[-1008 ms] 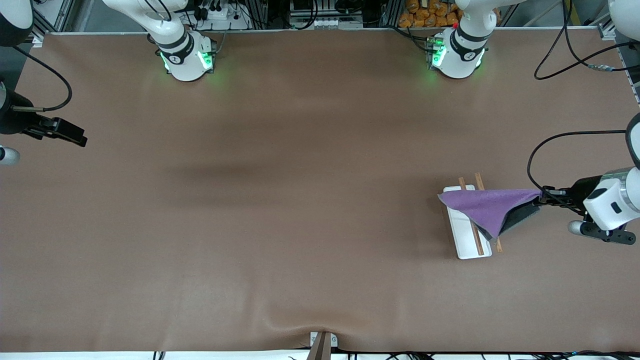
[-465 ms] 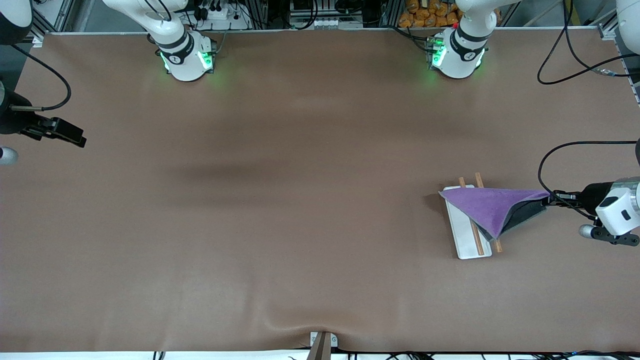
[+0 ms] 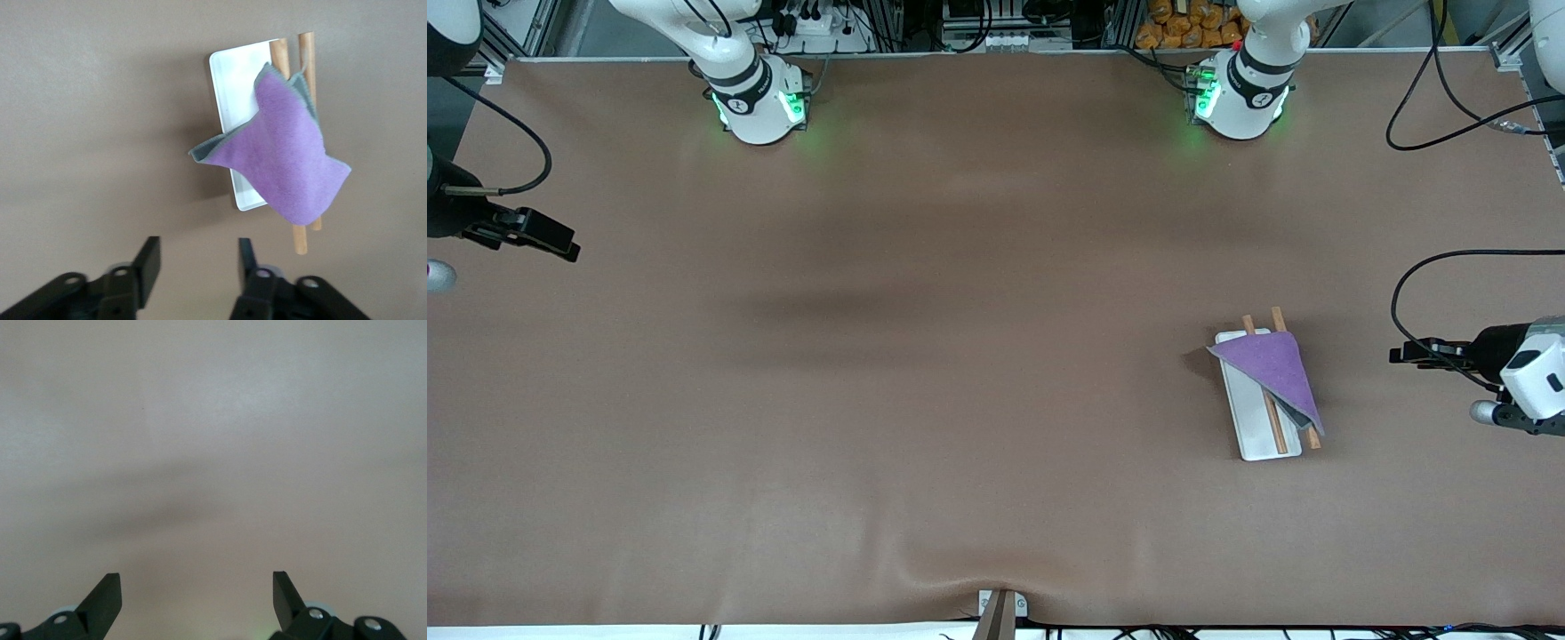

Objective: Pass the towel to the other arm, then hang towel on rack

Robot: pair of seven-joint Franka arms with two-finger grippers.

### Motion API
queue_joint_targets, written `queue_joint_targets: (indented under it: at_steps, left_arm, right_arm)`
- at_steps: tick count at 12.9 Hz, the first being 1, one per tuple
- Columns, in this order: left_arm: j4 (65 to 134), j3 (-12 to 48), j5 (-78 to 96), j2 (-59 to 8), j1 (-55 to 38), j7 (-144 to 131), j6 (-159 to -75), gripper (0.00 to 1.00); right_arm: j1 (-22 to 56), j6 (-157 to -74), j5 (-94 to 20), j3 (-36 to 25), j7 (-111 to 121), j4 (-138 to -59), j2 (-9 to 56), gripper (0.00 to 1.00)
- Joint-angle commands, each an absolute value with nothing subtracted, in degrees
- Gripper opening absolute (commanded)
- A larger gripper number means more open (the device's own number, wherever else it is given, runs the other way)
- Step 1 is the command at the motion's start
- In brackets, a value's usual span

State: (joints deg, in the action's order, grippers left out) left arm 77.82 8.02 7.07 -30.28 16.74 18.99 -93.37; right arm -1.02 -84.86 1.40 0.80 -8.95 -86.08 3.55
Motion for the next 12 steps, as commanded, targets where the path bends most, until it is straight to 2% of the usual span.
queue_joint_targets:
  at_steps: [1, 5, 8, 12]
  left_arm:
    - [78.14, 8.52, 5.80, -26.38, 16.52, 18.81, -90.71, 1.00]
    - [78.22, 8.96, 5.80, -21.02, 16.44, 16.19, -88.07, 1.00]
    - [78.40, 10.72, 5.37, -16.80, 15.21, 4.45, -86.57, 1.00]
    - [77.87, 13.62, -0.93, -15.38, 14.42, -0.72, -86.40, 1.00]
  right_arm:
    - [-1.67, -84.46, 0.00, 1.23, -8.88, -84.64, 4.22, 1.00]
    - [-1.58, -84.46, -0.09, 1.23, -8.88, -84.64, 4.31, 1.00]
    - [-1.58, -84.29, 0.00, 1.23, -8.96, -84.64, 4.31, 1.00]
    - [-1.93, -84.29, 0.00, 1.14, -8.88, -84.90, 4.31, 1.00]
